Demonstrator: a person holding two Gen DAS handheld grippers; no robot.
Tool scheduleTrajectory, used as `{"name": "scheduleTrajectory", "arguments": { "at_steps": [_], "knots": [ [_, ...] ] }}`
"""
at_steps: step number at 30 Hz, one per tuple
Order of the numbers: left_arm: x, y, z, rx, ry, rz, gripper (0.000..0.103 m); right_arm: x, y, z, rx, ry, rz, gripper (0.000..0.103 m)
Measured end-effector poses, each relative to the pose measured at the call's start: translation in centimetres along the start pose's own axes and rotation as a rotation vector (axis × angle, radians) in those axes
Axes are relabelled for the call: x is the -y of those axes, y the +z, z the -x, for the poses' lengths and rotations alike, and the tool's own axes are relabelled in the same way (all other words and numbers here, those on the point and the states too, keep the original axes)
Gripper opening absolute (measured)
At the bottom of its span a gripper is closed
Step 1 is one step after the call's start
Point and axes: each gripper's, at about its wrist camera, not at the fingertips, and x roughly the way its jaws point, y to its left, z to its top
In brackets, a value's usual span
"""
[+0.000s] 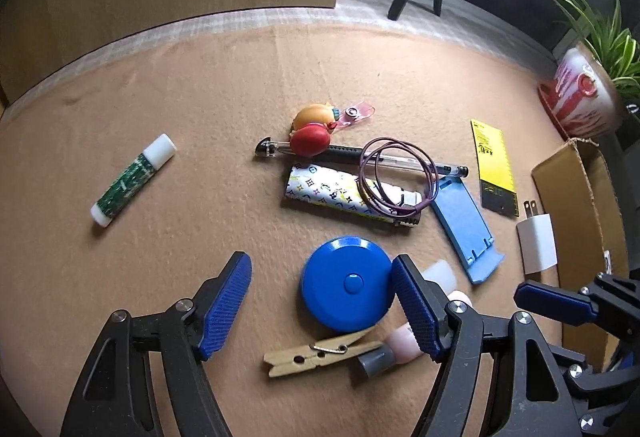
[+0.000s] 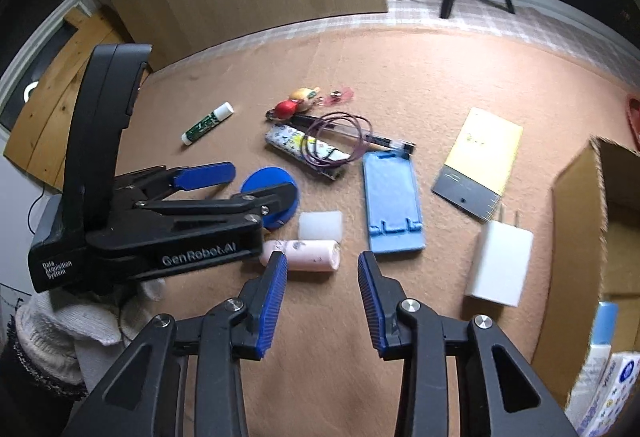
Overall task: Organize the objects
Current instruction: 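Grasp the pink COGI bottle with the right gripper while the left gripper approaches the clothespin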
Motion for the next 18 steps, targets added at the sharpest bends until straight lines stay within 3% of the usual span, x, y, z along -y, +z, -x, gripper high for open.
{"name": "scheduleTrajectory", "arguments": {
  "at_steps": [18],
  "knots": [
    [-5.1, -2.1, 2.2, 0.023, 0.000, 0.078, 0.073, -2.6, 1.1, -4.0, -0.103, 0.042, 0.223, 0.033]
  ]
}}
